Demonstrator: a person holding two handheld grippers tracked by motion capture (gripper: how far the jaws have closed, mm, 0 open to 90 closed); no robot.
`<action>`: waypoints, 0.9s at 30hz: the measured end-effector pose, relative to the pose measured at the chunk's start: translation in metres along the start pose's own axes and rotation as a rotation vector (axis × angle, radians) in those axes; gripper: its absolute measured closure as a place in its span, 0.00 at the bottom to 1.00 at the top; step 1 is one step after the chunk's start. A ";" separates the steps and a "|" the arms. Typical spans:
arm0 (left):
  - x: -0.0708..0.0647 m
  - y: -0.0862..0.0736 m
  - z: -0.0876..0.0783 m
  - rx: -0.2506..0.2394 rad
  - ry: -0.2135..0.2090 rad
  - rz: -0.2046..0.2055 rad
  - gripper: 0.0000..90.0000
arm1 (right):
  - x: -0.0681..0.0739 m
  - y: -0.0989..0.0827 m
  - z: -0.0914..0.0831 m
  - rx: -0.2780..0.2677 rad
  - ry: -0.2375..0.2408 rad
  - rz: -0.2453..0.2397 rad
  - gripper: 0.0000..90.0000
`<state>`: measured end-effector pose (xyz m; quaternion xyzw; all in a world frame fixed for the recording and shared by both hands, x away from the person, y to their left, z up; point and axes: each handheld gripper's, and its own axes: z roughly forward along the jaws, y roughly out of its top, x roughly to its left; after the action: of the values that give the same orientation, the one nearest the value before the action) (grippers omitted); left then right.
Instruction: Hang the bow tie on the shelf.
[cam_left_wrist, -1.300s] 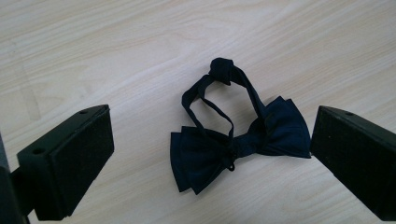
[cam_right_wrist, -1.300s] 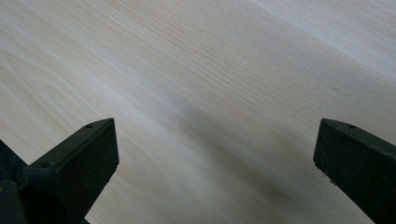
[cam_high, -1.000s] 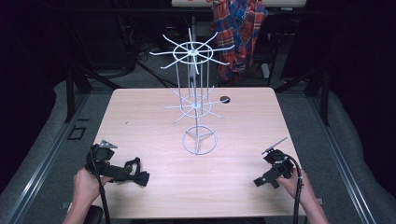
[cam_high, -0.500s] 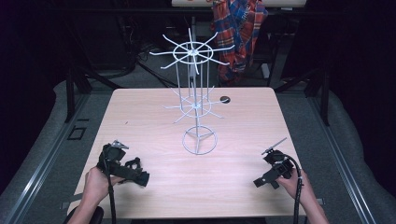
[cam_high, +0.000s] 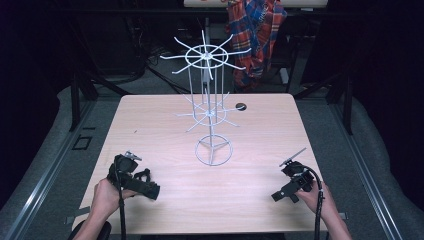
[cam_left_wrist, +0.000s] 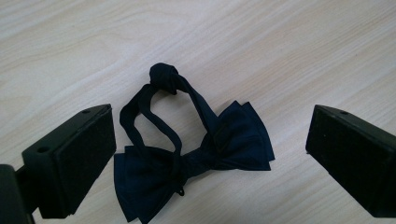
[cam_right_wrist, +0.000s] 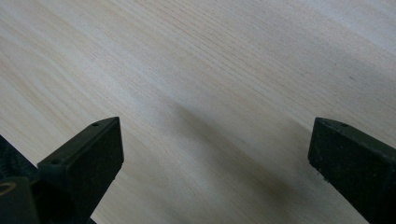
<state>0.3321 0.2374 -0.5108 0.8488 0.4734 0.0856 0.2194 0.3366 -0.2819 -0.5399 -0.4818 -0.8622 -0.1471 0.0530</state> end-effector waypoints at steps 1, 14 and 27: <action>0.000 0.001 0.001 0.006 0.000 0.002 0.02 | 0.000 0.000 0.000 0.000 0.000 0.000 0.03; 0.005 0.007 0.009 0.027 0.041 -0.017 0.19 | 0.000 0.000 0.001 0.014 0.002 -0.011 0.04; -0.003 0.009 0.018 0.101 0.005 0.053 0.45 | 0.001 0.000 0.001 0.011 0.000 -0.005 0.04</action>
<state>0.3432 0.2255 -0.5223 0.8707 0.4551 0.0694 0.1730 0.3360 -0.2807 -0.5411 -0.4795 -0.8641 -0.1427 0.0552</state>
